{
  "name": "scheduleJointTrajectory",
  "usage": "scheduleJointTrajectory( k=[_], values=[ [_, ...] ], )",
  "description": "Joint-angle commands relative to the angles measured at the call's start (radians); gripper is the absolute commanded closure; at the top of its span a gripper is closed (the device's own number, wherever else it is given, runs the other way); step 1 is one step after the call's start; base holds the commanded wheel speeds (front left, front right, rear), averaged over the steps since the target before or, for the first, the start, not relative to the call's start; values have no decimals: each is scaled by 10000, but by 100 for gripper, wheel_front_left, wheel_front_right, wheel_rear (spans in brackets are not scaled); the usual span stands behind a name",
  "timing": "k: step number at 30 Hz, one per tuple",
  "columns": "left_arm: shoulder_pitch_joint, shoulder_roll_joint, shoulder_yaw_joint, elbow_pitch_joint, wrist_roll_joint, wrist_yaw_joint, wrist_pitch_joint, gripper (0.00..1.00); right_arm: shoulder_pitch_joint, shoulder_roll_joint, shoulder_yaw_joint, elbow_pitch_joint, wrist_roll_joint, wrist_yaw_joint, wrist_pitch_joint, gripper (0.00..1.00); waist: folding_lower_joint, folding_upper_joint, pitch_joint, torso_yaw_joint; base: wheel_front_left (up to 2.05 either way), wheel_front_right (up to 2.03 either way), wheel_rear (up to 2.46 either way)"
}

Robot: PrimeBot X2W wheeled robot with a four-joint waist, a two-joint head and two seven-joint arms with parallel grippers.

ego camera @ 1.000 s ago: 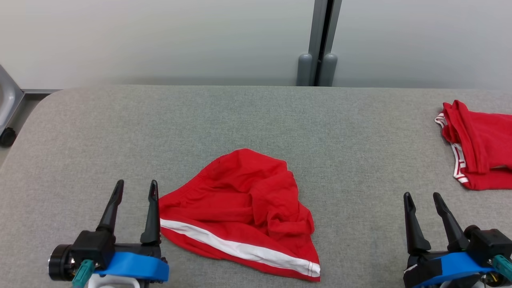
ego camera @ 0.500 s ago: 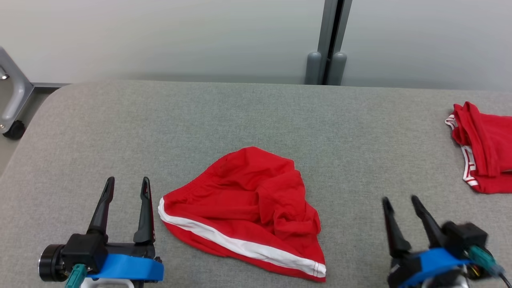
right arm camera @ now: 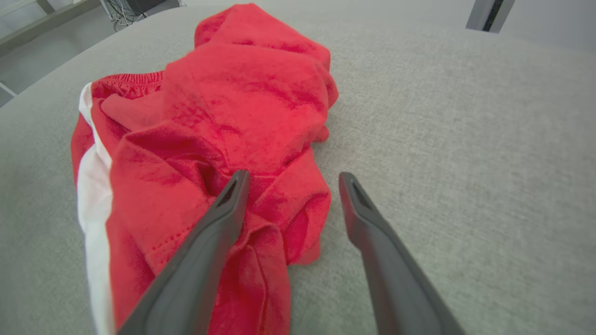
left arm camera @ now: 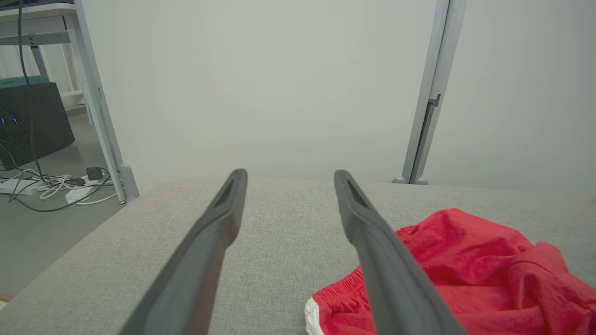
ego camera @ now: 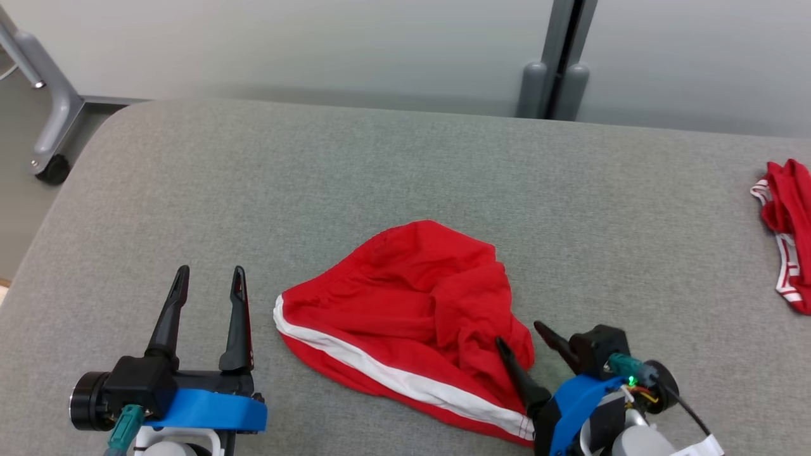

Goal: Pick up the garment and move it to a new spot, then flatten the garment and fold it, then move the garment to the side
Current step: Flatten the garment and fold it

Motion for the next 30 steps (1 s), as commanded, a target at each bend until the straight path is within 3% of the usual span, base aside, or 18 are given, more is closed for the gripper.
scheduleJointTrajectory(
  k=[1,9,10,11,12,23,29,30],
  values=[
    [-135,-1,-20,19,-4,-20,-24,0,-171,-78,146,266,126,7,-88,0,-1,0,85,112,0,0,0],
    [-203,-77,10,55,-4,-44,-24,0,-171,-110,593,1535,236,7,-244,0,-1,0,259,276,0,0,0],
    [-224,-89,4,62,-6,-46,-24,0,-210,-97,643,1636,289,7,-268,66,-1,0,272,284,0,0,0],
    [-239,-99,1,66,-9,-47,-24,0,-290,-88,681,1721,355,7,-307,96,-1,0,282,288,0,0,0],
    [-253,-103,-3,73,-11,-49,-24,0,-380,-103,714,1786,391,7,-357,100,-1,0,292,291,0,0,0],
    [-515,-164,-131,132,-74,-67,-24,0,-2575,-1106,-1,2466,459,5,-851,100,-1,0,568,485,0,0,0],
    [-666,-176,-328,177,-157,-65,-23,0,-3971,-1810,-366,3574,446,5,-751,100,-1,0,870,671,0,0,0],
    [-707,-179,-357,184,-172,-65,-24,0,-4135,-1812,-409,3809,436,5,-767,72,-1,0,920,684,0,0,0]
  ],
)
